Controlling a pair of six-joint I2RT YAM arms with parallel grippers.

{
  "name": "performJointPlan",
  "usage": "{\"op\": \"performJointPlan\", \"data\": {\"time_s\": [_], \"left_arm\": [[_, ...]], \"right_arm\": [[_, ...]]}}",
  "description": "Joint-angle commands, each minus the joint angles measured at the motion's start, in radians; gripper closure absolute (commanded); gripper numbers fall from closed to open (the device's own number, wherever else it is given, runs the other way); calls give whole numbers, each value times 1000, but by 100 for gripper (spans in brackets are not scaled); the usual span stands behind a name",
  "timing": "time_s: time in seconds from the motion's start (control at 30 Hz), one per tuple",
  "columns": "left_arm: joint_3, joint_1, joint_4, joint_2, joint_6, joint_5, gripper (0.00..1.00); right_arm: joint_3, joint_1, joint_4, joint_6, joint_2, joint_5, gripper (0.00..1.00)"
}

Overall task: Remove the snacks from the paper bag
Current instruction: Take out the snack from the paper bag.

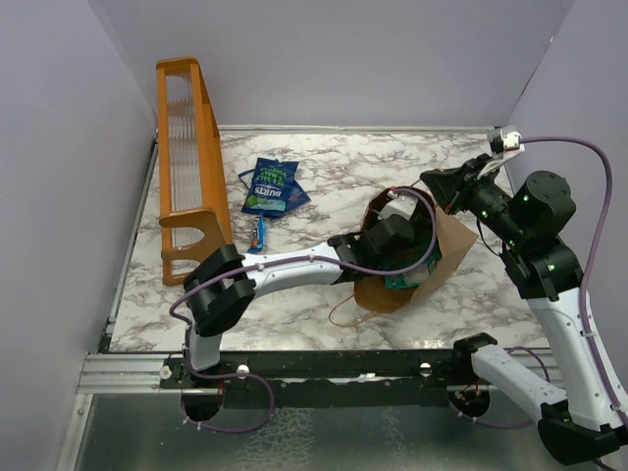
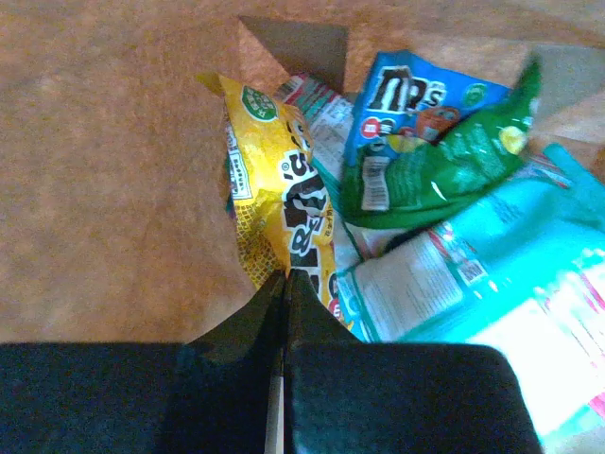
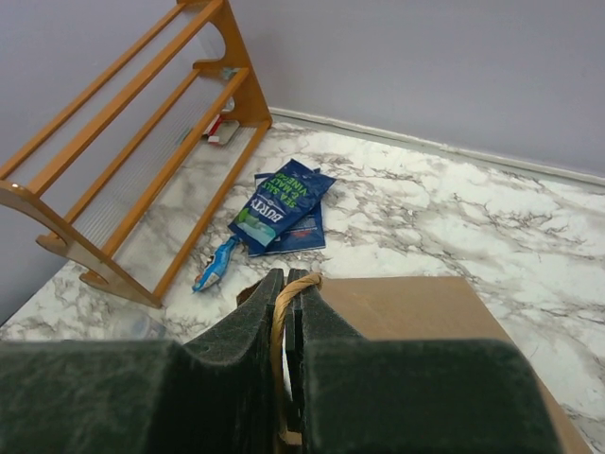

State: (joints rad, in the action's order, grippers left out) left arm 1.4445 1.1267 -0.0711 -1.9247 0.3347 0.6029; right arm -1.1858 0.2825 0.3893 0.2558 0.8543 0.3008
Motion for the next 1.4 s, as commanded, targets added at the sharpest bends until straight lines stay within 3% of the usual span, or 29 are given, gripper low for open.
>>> {"op": "performJointPlan", "data": {"time_s": [0.0,0.53,1.37], "left_arm": [[-67,36,17,151,-54,-100,100],[-411,77,113,674,-148,-448,100],[-419,77,-21,991,-226,-331,100]], "right_arm": [[7,3,-39,-18,-15,-21,94],[3,3,-46,-29,-13,-37,93],[1,3,-56,-29,10,-26,94]]}}
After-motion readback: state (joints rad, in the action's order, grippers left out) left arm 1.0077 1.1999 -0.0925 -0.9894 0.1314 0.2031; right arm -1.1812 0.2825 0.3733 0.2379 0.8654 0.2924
